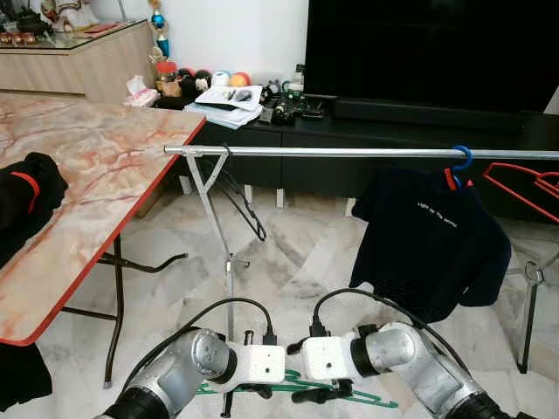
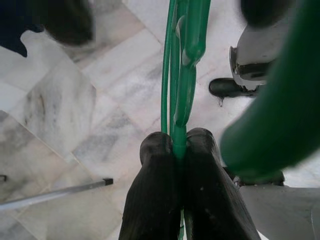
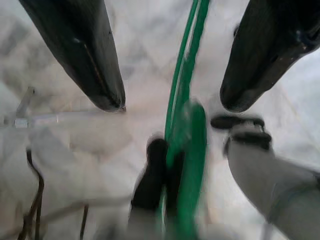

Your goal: Hang hanger

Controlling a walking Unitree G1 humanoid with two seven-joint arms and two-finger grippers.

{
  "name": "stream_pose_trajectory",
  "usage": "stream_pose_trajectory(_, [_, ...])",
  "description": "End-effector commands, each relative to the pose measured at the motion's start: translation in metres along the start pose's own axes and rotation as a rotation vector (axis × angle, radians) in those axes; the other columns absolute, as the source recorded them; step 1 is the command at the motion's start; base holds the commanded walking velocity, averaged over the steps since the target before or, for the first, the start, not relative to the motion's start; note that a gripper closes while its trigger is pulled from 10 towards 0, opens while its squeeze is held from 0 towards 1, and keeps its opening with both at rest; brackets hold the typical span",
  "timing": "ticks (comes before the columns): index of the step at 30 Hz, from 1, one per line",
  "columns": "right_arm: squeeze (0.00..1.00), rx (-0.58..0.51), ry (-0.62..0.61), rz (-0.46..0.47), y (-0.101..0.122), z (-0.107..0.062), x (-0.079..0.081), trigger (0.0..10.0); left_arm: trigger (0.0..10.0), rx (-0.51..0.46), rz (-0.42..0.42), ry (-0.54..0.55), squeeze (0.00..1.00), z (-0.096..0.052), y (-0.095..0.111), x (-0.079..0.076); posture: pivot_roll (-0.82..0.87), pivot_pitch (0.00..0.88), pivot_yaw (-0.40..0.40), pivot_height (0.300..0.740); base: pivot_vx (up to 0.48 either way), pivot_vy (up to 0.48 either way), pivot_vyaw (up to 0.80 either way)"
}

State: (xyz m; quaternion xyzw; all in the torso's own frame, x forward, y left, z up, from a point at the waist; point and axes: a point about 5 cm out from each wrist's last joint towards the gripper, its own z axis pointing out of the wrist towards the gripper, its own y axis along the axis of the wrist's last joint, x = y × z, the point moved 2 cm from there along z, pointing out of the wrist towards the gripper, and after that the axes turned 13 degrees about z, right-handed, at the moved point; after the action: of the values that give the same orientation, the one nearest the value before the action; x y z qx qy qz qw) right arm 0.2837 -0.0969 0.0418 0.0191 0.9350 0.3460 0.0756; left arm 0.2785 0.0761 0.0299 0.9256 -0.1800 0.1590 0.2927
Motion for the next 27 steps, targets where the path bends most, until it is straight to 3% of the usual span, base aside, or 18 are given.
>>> stream_pose_trajectory(1, [0.0,0.026,-0.041,0.004,0.002,0.002,-0.007,10.0,10.0,0.01,0.021,0.003,0.0,-0.002,0.002,0.004,-0.01,0.0,0.02,0.74,0.0,0.0,0.0])
stream_pose_trajectory(6, [0.0,0.009,-0.084,0.055,0.005,0.01,-0.012,10.0,10.0,-0.001,0.042,0.023,0.0,-0.005,0.007,0.012,-0.01,0.0,0.02,0.74,0.0,0.0,0.0])
stream_pose_trajectory(15, [0.0,0.017,-0.063,0.088,-0.001,0.016,-0.008,10.0,10.0,-0.009,0.051,0.038,0.0,-0.011,0.009,0.016,0.0,0.0,0.019,0.74,0.0,0.0,0.0])
stream_pose_trajectory(23, [0.0,0.043,-0.092,0.096,-0.01,0.009,-0.014,10.0,10.0,-0.002,0.047,0.048,0.0,-0.018,0.005,0.02,0.0,0.0,0.023,0.74,0.0,0.0,0.0])
stream_pose_trajectory(27, [0.0,-0.002,-0.119,0.134,-0.009,0.002,-0.019,10.0,10.0,0.005,0.005,0.066,0.0,-0.029,-0.005,0.025,-0.01,0.0,0.03,0.74,0.0,0.0,0.0])
